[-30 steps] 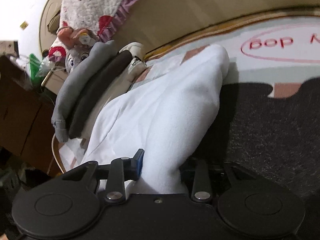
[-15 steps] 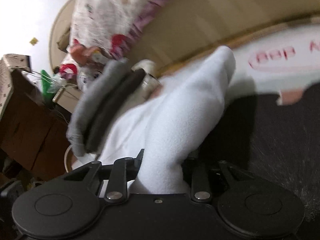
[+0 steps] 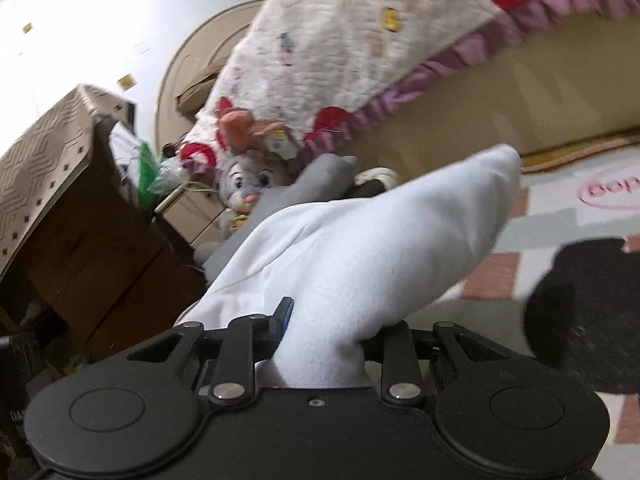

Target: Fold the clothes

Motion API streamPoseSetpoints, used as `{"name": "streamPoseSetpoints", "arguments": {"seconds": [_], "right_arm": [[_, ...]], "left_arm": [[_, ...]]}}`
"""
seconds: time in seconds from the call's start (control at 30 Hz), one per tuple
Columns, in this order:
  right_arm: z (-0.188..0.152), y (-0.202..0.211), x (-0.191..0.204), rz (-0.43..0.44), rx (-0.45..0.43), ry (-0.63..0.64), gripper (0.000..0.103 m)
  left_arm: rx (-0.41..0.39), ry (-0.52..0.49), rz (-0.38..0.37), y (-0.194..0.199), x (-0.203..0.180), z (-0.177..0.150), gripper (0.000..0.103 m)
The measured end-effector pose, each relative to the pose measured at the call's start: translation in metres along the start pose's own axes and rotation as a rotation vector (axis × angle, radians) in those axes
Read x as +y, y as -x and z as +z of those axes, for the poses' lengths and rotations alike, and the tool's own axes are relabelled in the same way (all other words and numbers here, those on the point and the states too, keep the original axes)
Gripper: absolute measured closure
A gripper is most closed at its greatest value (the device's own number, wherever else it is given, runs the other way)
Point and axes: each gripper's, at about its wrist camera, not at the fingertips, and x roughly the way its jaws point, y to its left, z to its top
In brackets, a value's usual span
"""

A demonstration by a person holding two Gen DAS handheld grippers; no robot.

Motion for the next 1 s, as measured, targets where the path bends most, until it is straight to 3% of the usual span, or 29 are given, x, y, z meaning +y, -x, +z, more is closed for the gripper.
{"name": "streamPoseSetpoints", "arguments": {"seconds": [0.07,0.3,0.43,0.53,0.63,0.73,0.8,0.93,1.0], "right_arm": [[0.011,-0.004,0.013,0.023,-0.006,0.021,0.073],[0.049,-0.029,0.071,0.089,-0.071,0.103,0.073],[0.071,-0.059,0.100,0.126,-0.098,0.143,0.072],[0.094,-0.092,0.118,0.149,-0.086,0.178,0.072],[0.117,-0.133,0.130,0.173,-0.095,0.202,0.073],[0.134,-0.179,0.130,0.215,-0.118,0.207,0.072],[0.140,-0.214,0.118,0.248,-0.118,0.166,0.068],[0.119,-0.277,0.059,0.175,0.066,-0.047,0.061],[0.105,-0.279,0.038,0.199,0.103,-0.160,0.059]], "left_arm": [[0.001,0.012,-0.003,0.009,0.011,0.010,0.087],[-0.036,-0.085,0.025,0.030,0.056,0.078,0.086],[0.046,-0.272,0.116,0.022,0.073,0.129,0.086],[0.108,-0.296,0.139,0.007,0.102,0.168,0.086],[0.169,-0.215,0.136,-0.017,0.147,0.201,0.085],[0.191,-0.121,0.160,-0.062,0.175,0.195,0.085],[0.205,-0.059,0.177,-0.092,0.194,0.191,0.079],[0.234,0.067,0.209,-0.153,0.231,0.183,0.077],[0.243,0.127,0.222,-0.180,0.249,0.178,0.077]]}}
